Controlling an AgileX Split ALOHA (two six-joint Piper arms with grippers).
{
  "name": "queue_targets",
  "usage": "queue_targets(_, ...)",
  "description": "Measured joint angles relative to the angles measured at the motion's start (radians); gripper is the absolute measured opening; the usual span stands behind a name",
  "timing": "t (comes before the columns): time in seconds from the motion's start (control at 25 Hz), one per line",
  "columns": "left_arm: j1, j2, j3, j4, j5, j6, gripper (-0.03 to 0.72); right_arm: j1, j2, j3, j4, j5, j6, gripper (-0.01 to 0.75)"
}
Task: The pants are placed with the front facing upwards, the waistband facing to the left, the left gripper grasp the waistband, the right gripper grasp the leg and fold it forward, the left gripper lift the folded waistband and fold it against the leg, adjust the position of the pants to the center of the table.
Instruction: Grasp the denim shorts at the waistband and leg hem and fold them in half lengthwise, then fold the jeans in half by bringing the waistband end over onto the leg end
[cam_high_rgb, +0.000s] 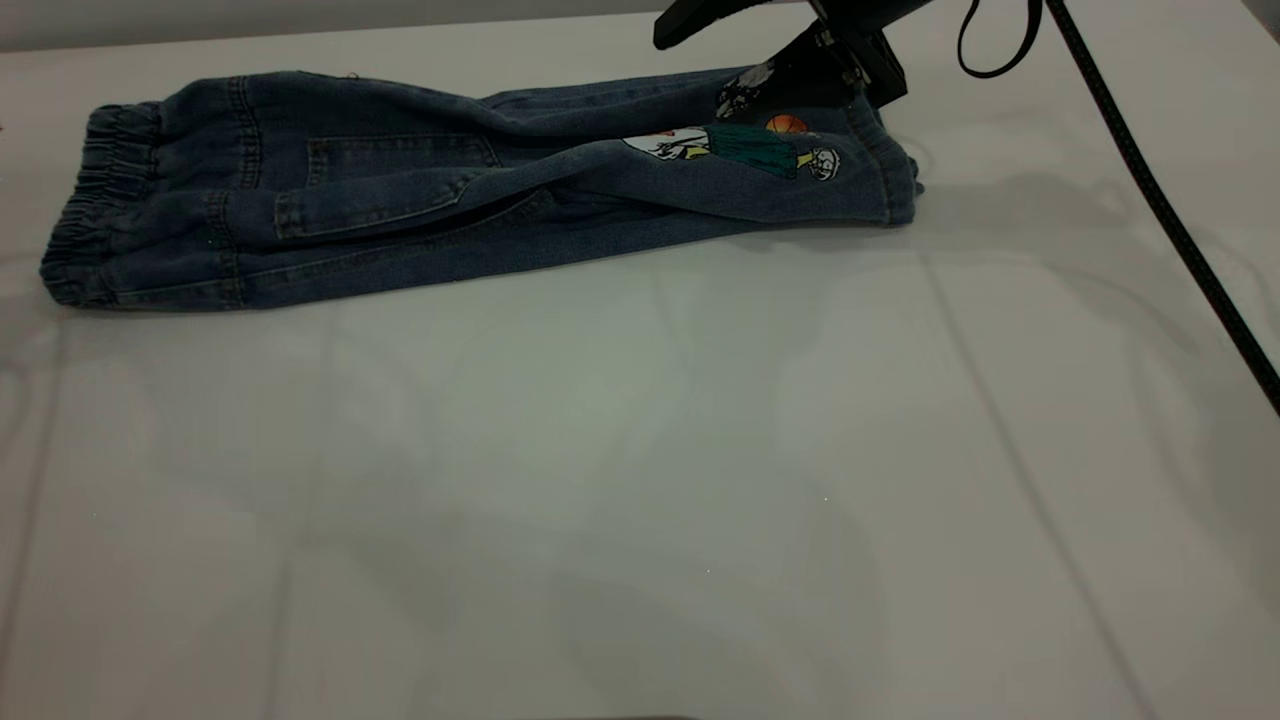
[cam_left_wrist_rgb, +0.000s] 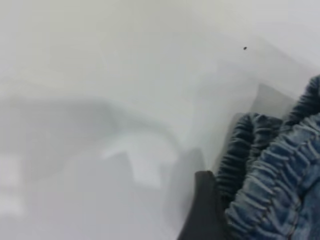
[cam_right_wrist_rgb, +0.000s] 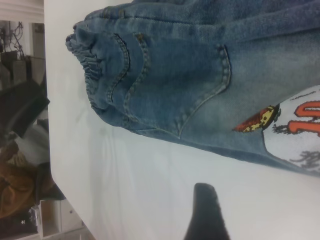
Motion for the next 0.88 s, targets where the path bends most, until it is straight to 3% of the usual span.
queue_targets(0.44, 0.020, 0.099, 0.021, 0.050, -0.180, 0.003, 0.489, 0.000, 0.000, 0.000, 0.000, 0.011, 0.000, 0.431)
queue_targets(0.88, 0.020, 0.172, 0.020, 0.048, -0.157, 0.001, 0.489, 0.000, 0.000, 0.000, 0.000, 0.014, 0.000, 0.431)
